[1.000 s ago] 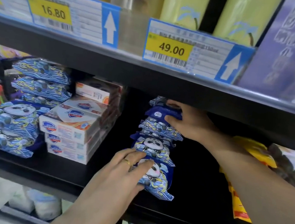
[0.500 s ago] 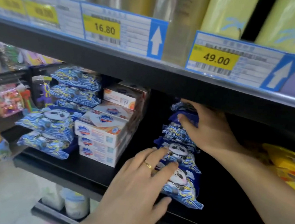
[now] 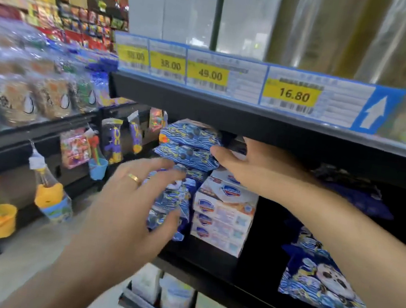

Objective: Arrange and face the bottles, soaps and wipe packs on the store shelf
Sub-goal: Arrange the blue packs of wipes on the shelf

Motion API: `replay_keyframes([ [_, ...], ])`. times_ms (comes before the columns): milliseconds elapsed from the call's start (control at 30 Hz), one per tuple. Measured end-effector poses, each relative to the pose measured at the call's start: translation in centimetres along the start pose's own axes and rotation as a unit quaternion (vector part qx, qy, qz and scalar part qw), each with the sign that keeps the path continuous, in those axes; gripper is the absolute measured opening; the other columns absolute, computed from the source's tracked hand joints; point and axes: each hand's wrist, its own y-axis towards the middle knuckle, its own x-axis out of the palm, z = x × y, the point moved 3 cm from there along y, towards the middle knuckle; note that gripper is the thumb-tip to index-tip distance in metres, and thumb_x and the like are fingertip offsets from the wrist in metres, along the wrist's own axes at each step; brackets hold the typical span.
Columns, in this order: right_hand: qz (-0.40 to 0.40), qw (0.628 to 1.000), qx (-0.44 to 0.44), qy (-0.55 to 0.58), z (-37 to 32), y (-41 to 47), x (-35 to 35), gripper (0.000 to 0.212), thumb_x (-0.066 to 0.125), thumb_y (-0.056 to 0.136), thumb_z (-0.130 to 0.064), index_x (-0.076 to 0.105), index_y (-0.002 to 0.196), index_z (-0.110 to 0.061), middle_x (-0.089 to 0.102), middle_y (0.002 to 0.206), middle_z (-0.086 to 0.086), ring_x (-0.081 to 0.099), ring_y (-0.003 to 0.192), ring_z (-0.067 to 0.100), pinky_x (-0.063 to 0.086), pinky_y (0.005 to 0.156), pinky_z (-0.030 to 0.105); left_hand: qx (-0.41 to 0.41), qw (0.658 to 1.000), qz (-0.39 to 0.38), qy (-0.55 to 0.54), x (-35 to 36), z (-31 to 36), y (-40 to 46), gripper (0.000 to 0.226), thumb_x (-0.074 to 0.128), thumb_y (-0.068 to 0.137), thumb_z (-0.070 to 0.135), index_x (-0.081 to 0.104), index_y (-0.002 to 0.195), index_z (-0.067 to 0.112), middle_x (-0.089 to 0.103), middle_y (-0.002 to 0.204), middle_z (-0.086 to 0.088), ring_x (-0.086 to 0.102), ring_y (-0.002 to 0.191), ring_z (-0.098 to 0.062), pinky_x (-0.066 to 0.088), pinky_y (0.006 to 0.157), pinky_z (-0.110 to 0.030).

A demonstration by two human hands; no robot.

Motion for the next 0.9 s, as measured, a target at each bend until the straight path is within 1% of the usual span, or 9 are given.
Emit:
replay_keyframes([
  [133,-0.051,0.998,-0.019,0.013,-2.2,4.1,1.7,0.075,0.047,0.098,-0.066,0.029,0.159,-0.027,0.035,0.164,-0.003,0.04,0.145,0.02,0.034,0.105,0.027,0.016,0.992,-0.116,0.039,0.1,-5.0,0.9,0.065,0.069,0.089,0.05,0.045,0.149,0.041,0.041,0.154,0.01,0.032,0.144,-0.015,0.03,0.115,-0.031],
  [233,-0.077,0.997,-0.006,0.014,-2.6,6.2,2.4,0.069,0.054,0.1,-0.055,0.034,0.157,-0.021,0.037,0.163,0.002,0.04,0.146,0.022,0.033,0.112,0.028,0.011,0.977,-0.209,0.031,1.2,-7.2,1.2,0.07,0.058,0.092,0.065,0.027,0.154,0.054,0.024,0.165,0.017,0.02,0.152,-0.011,0.033,0.12,-0.04],
  [367,-0.113,0.993,0.031,0.016,-2.6,8.0,2.9,0.058,0.054,0.105,-0.036,0.045,0.147,0.002,0.045,0.153,0.023,0.048,0.137,0.034,0.04,0.109,0.04,0.021,0.971,-0.234,0.036,2.6,-8.6,1.6,0.07,0.028,0.084,0.081,0.009,0.15,0.068,0.017,0.165,0.025,0.014,0.154,-0.006,0.045,0.11,-0.049],
  [433,-0.102,0.994,0.028,0.007,-2.5,8.5,2.9,0.053,0.055,0.104,-0.031,0.047,0.144,0.005,0.05,0.149,0.023,0.049,0.135,0.036,0.039,0.107,0.039,0.025,0.974,-0.224,0.024,3.0,-8.7,1.9,0.067,0.033,0.088,0.078,0.015,0.151,0.065,0.018,0.166,0.023,0.016,0.154,-0.006,0.048,0.107,-0.049],
  [533,-0.084,0.996,0.011,-0.014,-2.1,9.2,3.2,0.05,0.058,0.101,-0.035,0.049,0.144,-0.011,0.055,0.144,0.011,0.053,0.131,0.028,0.042,0.108,0.035,0.031,0.98,-0.196,-0.023,3.4,-8.5,2.4,0.055,0.062,0.1,0.043,0.043,0.151,0.045,0.039,0.161,0.01,0.032,0.148,-0.017,0.032,0.119,-0.034],
  [600,-0.074,0.997,0.001,-0.018,-1.9,9.5,3.5,0.052,0.06,0.1,-0.038,0.048,0.146,-0.018,0.055,0.143,0.006,0.055,0.127,0.025,0.042,0.11,0.04,0.027,0.984,-0.176,-0.032,3.5,-8.5,2.6,0.051,0.069,0.098,0.029,0.055,0.146,0.036,0.05,0.154,0.003,0.043,0.142,-0.025,0.033,0.112,-0.033],
  [733,-0.035,0.999,-0.021,0.003,-1.7,9.2,3.9,0.06,0.06,0.098,-0.046,0.041,0.151,-0.027,0.049,0.151,0.0,0.05,0.133,0.023,0.041,0.113,0.043,0.034,0.99,-0.134,-0.019,3.4,-8.4,1.9,0.043,0.065,0.096,0.027,0.065,0.139,0.029,0.062,0.143,-0.002,0.056,0.129,-0.032,0.04,0.104,-0.037],
  [833,0.001,0.998,-0.059,0.011,-2.0,7.4,3.7,0.077,0.054,0.088,-0.064,0.034,0.154,-0.031,0.038,0.16,-0.005,0.04,0.144,0.021,0.033,0.119,0.045,0.031,0.996,-0.087,-0.004,1.9,-8.9,1.0,0.04,0.062,0.1,0.029,0.064,0.139,0.03,0.061,0.143,0.003,0.051,0.131,-0.022,0.036,0.106,-0.03],
  [900,0.007,0.997,-0.07,0.032,-2.1,5.8,3.3,0.078,0.051,0.088,-0.068,0.031,0.156,-0.034,0.034,0.163,-0.008,0.036,0.147,0.017,0.028,0.122,0.039,0.041,0.997,-0.06,0.001,0.5,-8.0,0.1,0.043,0.066,0.097,0.024,0.064,0.139,0.027,0.062,0.141,0.0,0.05,0.13,-0.021,0.035,0.108,-0.029],
])
